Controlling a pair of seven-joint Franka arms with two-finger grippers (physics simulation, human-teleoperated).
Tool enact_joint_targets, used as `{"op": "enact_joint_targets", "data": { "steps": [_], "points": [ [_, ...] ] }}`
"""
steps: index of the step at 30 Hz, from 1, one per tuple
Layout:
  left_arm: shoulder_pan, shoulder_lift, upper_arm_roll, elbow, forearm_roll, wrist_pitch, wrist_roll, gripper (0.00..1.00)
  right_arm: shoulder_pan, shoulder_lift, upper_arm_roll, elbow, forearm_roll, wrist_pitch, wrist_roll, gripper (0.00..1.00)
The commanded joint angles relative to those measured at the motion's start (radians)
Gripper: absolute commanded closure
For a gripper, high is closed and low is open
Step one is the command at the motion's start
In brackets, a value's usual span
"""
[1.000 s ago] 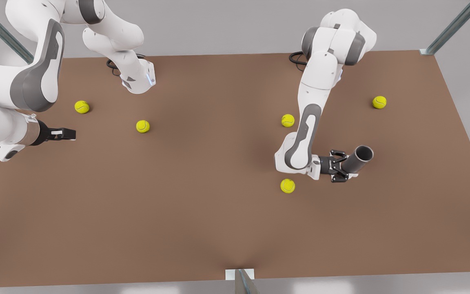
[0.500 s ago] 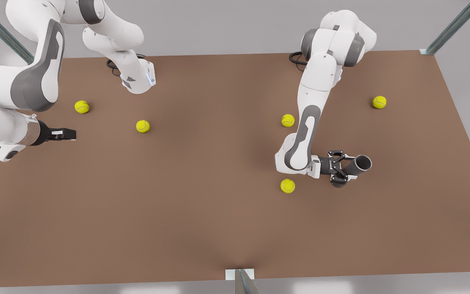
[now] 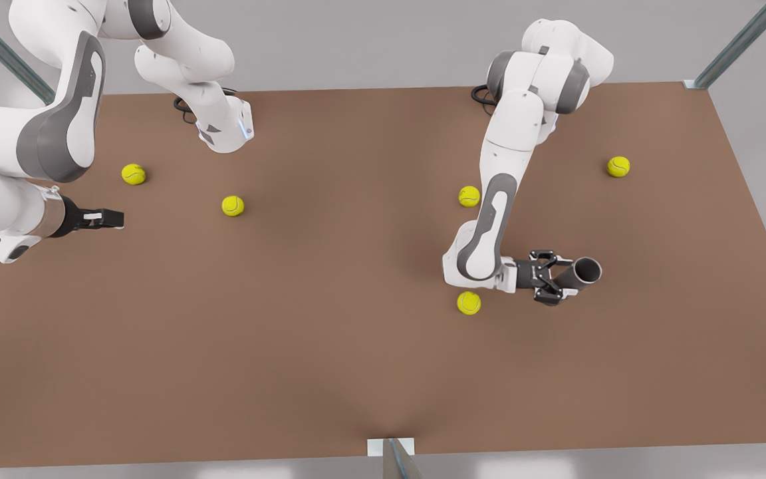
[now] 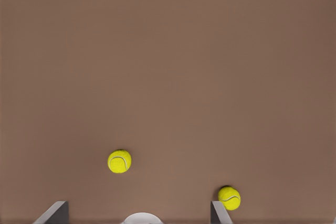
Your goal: Put the tennis tube upright
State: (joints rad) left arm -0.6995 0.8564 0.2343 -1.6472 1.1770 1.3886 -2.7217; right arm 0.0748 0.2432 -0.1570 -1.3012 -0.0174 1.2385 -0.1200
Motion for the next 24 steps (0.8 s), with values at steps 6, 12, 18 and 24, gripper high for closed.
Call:
{"op": "enact_joint_targets", "data": {
  "steps": [6,12,18,24],
  "points": [
    [-0.001,0.01,-0.003,0.006,-0.002,-0.013,-0.027,0.0,-0.001,-0.001,0.001,0.0,0.0,-0.001,-0.001,0.0],
    [-0.009,0.041,-0.069,0.102,-0.062,-0.1,-0.004,0.0,-0.003,-0.001,0.001,0.0,0.0,-0.001,-0.001,0.0],
    [0.046,-0.076,-0.228,0.498,-0.608,-0.178,0.945,0.0,-0.004,-0.001,-0.001,0.002,0.0,-0.001,-0.003,0.0],
    [0.468,-0.456,-0.242,0.448,-1.082,0.043,2.499,0.0,-0.01,-0.005,-0.003,0.028,-0.001,-0.001,-0.004,0.0]
  ]
}}
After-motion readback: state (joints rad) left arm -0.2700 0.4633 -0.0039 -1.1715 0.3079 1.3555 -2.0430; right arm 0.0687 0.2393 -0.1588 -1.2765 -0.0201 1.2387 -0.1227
